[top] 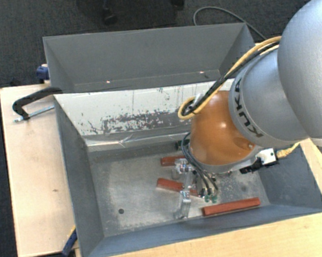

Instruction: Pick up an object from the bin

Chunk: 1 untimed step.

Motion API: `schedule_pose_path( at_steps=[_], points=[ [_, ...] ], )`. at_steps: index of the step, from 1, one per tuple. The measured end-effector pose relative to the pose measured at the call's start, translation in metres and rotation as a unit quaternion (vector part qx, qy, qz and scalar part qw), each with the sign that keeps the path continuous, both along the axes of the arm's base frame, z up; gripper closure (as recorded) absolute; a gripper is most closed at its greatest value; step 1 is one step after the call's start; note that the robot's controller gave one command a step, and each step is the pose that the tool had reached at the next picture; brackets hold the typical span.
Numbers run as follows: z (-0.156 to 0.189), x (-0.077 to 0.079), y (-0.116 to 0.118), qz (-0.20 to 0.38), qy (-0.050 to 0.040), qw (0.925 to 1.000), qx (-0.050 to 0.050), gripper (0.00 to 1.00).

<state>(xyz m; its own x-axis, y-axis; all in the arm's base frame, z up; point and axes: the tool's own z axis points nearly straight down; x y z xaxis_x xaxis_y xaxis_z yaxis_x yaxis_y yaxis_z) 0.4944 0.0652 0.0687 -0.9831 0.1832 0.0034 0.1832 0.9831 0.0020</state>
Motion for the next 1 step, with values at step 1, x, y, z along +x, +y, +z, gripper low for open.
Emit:
schedule_pose_path(
  at_steps=[1],
  points=[
    [0.0004,0.0003,0.0008,0.001,-0.0011,1.0000,-0.001,0.00]
  ],
)
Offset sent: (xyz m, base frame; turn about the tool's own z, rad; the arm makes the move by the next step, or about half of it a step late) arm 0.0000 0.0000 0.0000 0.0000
